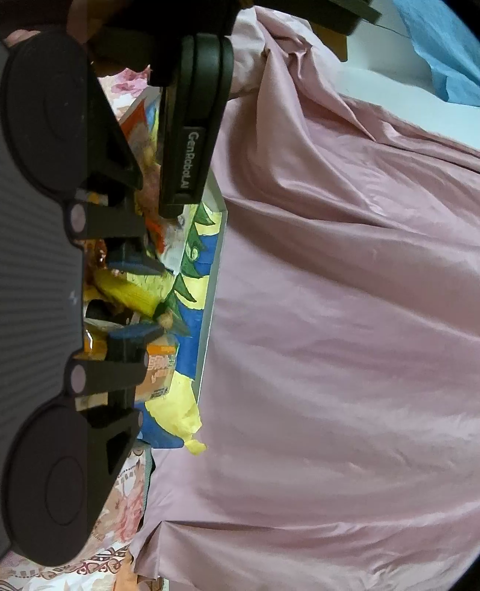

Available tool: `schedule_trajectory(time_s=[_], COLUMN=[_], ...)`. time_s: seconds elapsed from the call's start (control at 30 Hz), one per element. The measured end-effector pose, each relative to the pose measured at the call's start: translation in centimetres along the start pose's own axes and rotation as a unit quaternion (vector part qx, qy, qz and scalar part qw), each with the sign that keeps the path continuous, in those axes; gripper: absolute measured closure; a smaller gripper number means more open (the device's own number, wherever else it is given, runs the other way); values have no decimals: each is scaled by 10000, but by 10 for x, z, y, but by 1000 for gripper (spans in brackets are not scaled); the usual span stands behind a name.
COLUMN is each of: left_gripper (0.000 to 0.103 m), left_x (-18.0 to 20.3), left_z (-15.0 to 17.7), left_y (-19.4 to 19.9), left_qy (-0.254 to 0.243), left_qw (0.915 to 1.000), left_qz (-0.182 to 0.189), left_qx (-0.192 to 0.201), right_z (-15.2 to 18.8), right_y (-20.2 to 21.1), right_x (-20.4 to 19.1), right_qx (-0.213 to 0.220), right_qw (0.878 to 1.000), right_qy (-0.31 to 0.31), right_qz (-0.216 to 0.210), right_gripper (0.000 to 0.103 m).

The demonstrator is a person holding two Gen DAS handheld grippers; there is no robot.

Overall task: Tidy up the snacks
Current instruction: 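Open both tools to drop the packet and wafer bar into the box, then withdraw both tools from the box toward the remaining snacks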

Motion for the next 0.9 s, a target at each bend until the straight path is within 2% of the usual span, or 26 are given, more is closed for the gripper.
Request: schedule_trajectory(time_s=[0.23,0.3,0.37,0.47,0.53,0.7,0.9], left_gripper=[26,14,9,1,1,1,1], left_x=[1,2,1,0,-2,-8,-21], left_z=[-11,-15,-20,-26,-28,-29,-16], left_y=[20,26,34,45,53,72,101], left_qy=[-100,-136,-160,-188,-183,-186,-204], left_qw=[9996,9993,9987,9976,9967,9956,9949], left_qz=[-25,-32,-75,-143,-202,-272,-344], left_qx=[271,357,480,654,764,880,929], right_z=[-4,-7,-9,-15,-18,-22,-16], right_y=[9,12,16,28,36,57,80], right_x=[-5,-6,-4,0,2,5,6], right_qx=[190,273,396,654,811,1104,1074], right_qw=[9997,9995,9990,9976,9963,9930,9925], right_qy=[143,166,146,36,-3,-52,-271], right_qz=[22,65,124,216,287,418,515], right_gripper=[47,39,19,4,0,0,0])
Point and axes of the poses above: each gripper's, at about its wrist camera, not at the fingertips, and y roughly against the way its jaws point, x to its right, z to its underside, the point moved 9 cm from there along -y, roughly the way its jaws point, and after that the axes turned 6 degrees about -y, right-handed, at the moved point
